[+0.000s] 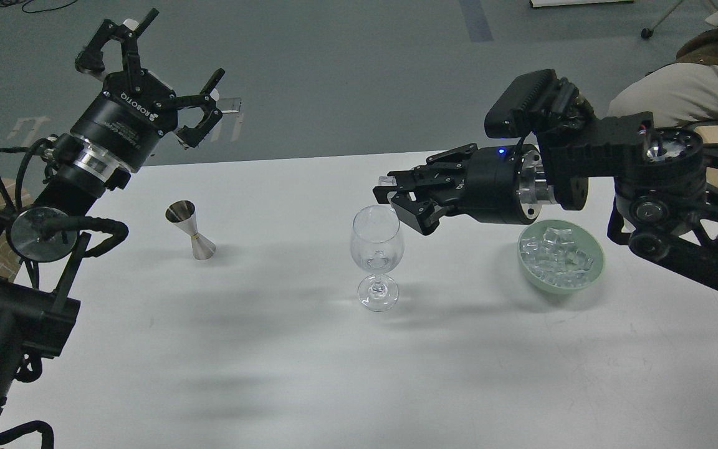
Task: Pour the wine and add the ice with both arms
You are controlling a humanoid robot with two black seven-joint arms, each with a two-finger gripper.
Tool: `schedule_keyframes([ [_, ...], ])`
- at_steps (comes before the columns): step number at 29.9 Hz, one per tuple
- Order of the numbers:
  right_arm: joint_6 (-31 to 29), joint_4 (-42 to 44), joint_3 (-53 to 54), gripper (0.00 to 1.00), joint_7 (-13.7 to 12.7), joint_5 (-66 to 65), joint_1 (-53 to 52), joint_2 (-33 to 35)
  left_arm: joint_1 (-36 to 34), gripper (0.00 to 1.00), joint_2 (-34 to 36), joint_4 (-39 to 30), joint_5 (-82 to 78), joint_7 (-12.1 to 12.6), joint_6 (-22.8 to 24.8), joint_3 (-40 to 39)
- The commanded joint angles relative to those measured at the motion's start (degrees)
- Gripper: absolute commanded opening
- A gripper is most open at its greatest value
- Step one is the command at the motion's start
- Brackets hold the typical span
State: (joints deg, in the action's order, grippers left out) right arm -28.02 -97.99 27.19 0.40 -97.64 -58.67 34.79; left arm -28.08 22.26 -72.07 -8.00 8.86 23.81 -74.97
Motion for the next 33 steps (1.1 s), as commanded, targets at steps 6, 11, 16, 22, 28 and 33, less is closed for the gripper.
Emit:
schedule_keyframes([
  [6,0.02,0.26,-1.0,0.0,-0.67,-0.18,0.14,-0.25,-0.4,0.98,-0.11,0.0,0.0,0.1,-0.08,0.0],
  [11,0.02,0.61,-1.79,0.0,-0.67,-0.36,0.05,-0.42,-1.19,0.98,-0.2,0.26,-0.09,0.02,-0.08,0.0],
  [16,0.02,1.75,-1.79,0.0,-0.67,-0.62,-0.04,-1.38,-1.27,0.98,-0.2,0.35,-0.09,0.02,-0.08,0.0],
  [22,0.02,2.8,-1.79,0.0,-0.75,-0.62,-0.04,-2.97,-1.27,0.98,-0.29,0.35,-0.09,0.1,-0.08,0.0],
  [28,0.02,3.24,-1.97,0.0,-0.75,-0.62,-0.13,-3.94,-1.36,0.98,-0.29,0.35,-0.09,0.02,-0.08,0.0],
  [33,0.02,3.24,-2.67,0.0,-0.75,-0.62,-0.13,-3.94,-1.36,0.98,-0.29,0.35,-0.18,0.02,-0.08,0.0],
])
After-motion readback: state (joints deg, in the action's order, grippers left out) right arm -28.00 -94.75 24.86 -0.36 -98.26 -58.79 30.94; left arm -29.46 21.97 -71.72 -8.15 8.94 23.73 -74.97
